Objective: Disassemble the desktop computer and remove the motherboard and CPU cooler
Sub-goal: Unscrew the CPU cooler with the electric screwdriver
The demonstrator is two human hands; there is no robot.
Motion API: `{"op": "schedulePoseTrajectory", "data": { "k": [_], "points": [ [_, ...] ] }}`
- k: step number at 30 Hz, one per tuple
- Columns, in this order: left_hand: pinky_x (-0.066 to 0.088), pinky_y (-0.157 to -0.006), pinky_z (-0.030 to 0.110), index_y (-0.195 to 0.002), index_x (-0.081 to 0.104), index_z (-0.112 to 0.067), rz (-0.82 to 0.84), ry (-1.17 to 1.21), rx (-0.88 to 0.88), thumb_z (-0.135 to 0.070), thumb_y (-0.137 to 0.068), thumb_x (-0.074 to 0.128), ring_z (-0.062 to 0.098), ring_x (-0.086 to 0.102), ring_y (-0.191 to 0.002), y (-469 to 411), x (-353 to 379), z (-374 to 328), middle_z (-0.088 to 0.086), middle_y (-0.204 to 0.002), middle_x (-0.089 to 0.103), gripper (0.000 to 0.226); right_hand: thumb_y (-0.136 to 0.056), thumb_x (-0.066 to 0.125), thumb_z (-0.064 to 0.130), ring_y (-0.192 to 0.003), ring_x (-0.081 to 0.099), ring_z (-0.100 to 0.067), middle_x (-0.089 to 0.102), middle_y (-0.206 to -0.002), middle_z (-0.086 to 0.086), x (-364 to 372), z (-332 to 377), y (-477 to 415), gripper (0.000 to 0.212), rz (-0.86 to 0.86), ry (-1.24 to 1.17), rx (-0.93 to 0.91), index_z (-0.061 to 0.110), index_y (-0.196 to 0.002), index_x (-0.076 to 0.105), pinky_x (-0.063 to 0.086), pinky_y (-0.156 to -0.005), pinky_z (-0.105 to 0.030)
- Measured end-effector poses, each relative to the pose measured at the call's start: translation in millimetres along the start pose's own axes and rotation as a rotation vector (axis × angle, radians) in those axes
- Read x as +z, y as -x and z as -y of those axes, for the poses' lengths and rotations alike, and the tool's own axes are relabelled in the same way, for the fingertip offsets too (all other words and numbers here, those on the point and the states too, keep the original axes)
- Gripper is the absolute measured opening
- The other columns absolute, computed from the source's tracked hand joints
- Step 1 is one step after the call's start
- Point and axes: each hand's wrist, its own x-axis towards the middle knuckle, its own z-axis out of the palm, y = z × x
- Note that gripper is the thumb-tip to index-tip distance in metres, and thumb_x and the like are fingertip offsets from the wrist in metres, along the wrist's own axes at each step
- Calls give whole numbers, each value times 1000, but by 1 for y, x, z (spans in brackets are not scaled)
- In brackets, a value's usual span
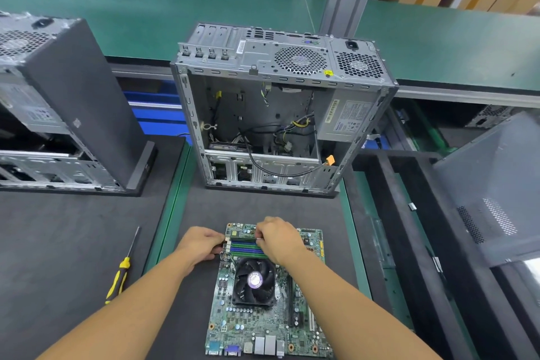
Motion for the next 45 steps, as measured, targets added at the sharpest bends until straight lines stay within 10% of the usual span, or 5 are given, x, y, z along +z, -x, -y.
{"op": "schedulePoseTrajectory", "data": {
  "k": [6,16,28,34,45],
  "points": [
    [53,-82,32,-92,74,-28,-143,-176,298,-33,-93,64,15,66,-87,-4,-1,-36,-10,-90,72,11,-94,65,25,-100,55,-19,57,-104,-1,-14,-14,4,11,-137,-309,158,17,-95,72,46,-91,-33],
    [49,-57,24,-88,72,-34,96,-219,442,-37,-94,64,11,66,-74,10,70,-90,-8,-80,70,12,-93,68,17,-66,53,-11,69,-86,3,-36,-114,66,6,-264,-1212,657,17,-95,74,44,-61,-23],
    [35,-41,13,-114,69,-33,368,-516,488,-32,-101,52,0,44,-35,13,188,-127,-11,-100,71,21,-90,57,8,-63,51,-16,65,-77,-1,-29,-201,77,16,-463,-1230,1096,15,-90,71,41,-56,-23],
    [32,-114,38,-145,49,-27,346,-947,509,-36,-102,46,22,35,-143,-5,219,-135,-5,-160,31,44,-90,58,8,-84,62,-20,70,-91,-1,-28,-227,54,18,-454,-1138,1091,14,-94,75,49,-69,-26],
    [25,-119,39,-149,42,-31,531,-929,453,-46,-101,46,18,27,-147,-13,192,-138,-15,-162,21,50,-92,65,17,-83,60,-22,54,-105,-3,-14,-236,27,21,-436,-848,1031,18,-110,55,52,-78,-36]
  ]
}}
